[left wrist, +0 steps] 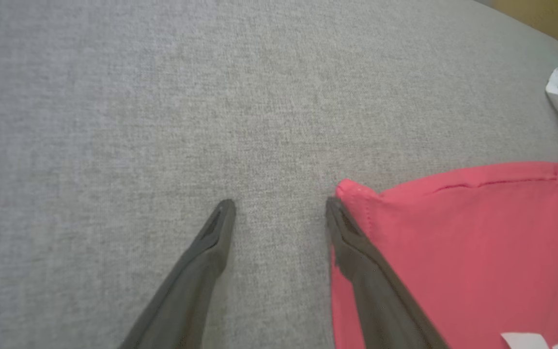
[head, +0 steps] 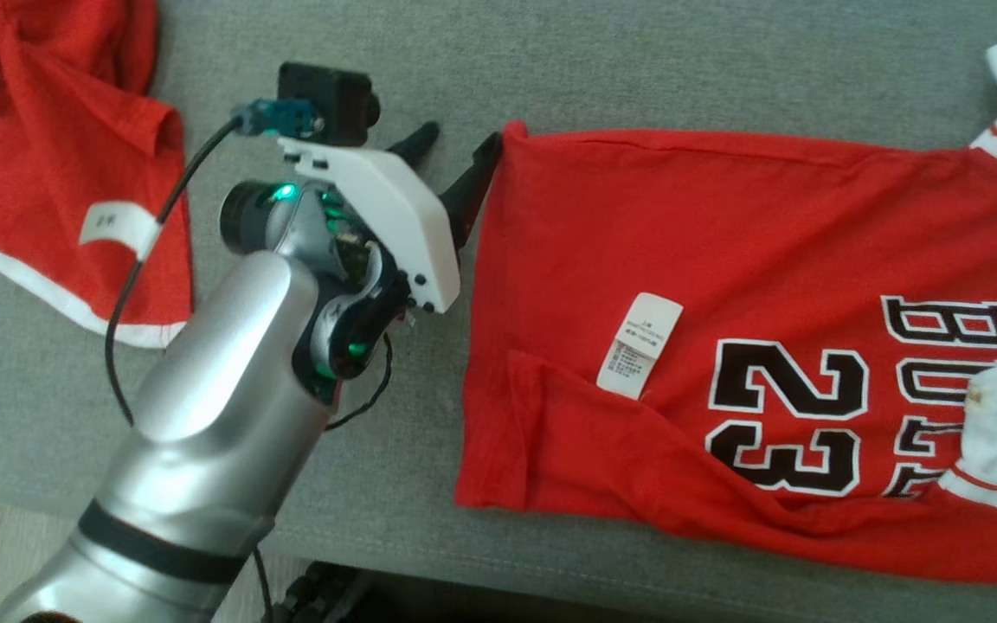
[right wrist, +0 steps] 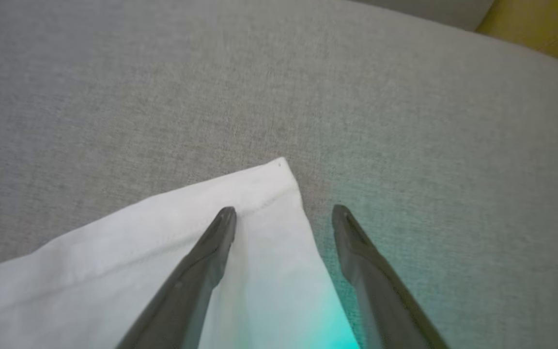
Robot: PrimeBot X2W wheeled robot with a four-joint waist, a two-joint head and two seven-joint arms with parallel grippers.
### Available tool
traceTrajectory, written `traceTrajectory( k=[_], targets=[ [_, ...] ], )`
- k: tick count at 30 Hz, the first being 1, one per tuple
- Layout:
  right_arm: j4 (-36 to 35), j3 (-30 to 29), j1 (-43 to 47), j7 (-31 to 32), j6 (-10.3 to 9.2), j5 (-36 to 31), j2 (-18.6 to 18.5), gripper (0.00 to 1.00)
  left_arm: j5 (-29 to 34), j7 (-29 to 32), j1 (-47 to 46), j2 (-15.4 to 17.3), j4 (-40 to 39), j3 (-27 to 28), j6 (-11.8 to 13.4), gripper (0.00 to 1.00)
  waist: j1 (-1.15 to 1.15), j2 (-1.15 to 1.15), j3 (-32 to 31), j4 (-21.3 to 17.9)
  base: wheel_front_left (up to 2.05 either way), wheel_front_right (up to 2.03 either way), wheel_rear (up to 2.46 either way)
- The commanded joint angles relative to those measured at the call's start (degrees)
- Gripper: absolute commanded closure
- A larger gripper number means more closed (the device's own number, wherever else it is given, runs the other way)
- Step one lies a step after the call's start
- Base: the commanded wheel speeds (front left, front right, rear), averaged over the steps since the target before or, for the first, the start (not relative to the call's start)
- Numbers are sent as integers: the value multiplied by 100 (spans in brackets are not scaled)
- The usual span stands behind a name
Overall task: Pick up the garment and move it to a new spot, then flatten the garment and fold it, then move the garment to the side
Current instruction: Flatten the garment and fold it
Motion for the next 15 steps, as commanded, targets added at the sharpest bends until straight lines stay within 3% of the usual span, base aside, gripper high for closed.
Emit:
traceTrajectory(
  k=[1, 7, 15],
  targets=[
    [-165, 66, -50, 7, -4, -1, -122, 0, 2, 43, 27, 134, 57, 96, 6, 0, -1, 0, -4, -4, 0, 0, 0],
    [-3, 300, -46, 104, -4, 343, -23, 0, -95, 239, -47, 116, 171, -1, -135, 0, -1, 0, -21, -96, 0, 0, 0],
    [67, 423, -85, 57, -4, 454, -65, 0, -123, 350, -40, 161, 71, -43, -113, 0, -1, 0, -67, -154, 0, 0, 0]
  ],
)
